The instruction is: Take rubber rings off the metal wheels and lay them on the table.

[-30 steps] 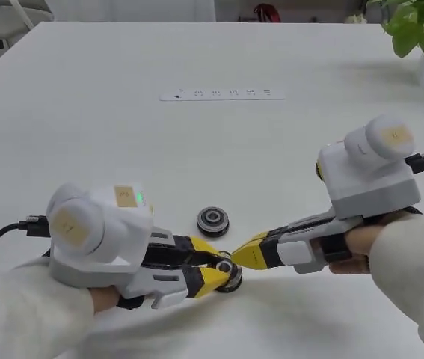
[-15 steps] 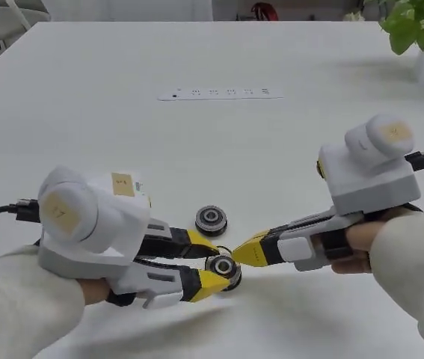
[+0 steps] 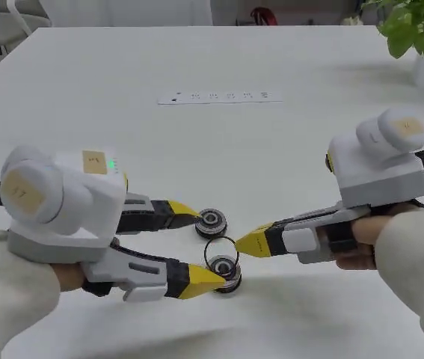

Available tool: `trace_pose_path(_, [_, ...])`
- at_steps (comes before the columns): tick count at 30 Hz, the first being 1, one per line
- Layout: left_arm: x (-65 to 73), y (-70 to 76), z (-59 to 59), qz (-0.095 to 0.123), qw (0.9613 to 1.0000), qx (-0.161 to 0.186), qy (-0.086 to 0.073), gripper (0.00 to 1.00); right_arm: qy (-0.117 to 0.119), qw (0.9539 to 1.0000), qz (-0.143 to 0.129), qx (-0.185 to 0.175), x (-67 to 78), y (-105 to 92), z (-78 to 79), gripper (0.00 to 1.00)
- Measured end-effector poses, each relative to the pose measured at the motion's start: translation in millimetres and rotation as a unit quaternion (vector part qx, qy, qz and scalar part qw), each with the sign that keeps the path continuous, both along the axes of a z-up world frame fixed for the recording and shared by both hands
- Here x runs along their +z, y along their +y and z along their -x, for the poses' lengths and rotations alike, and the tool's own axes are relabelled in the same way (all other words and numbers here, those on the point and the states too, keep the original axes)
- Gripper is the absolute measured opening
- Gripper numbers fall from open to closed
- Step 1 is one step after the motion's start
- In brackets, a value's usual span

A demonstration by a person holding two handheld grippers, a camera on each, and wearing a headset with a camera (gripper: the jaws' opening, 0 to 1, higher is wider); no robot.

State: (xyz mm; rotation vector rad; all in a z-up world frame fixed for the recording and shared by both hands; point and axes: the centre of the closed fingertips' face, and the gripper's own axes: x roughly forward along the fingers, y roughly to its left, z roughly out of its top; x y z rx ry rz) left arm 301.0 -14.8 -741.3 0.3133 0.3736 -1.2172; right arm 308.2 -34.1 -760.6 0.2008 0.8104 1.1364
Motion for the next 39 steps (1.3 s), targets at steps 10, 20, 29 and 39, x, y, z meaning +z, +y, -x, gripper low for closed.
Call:
trace_pose_path(10, [21.2,22.1,-12.9,0.006,0.9990,0.030,-0.033,0.67,-0.002,0.9998,-0.020,-0.009,10.2,1.3,-2.9,0.00])
trace_pose_path(20, [19.0,45.3,-12.4,0.002,0.9983,0.052,-0.025,0.79,-0.008,0.9993,-0.037,-0.005,22.5,10.0,-0.2,0.00])
trace_pose_path(29, [17.3,60.9,-4.7,0.014,0.9979,0.062,-0.008,0.82,-0.012,0.9988,-0.045,0.010,30.0,21.5,6.0,0.00])
trace_pose_path(39, [9.3,67.1,10.1,0.023,0.9976,0.064,0.011,0.87,-0.010,0.9988,-0.044,0.021,30.7,30.4,10.8,0.00])
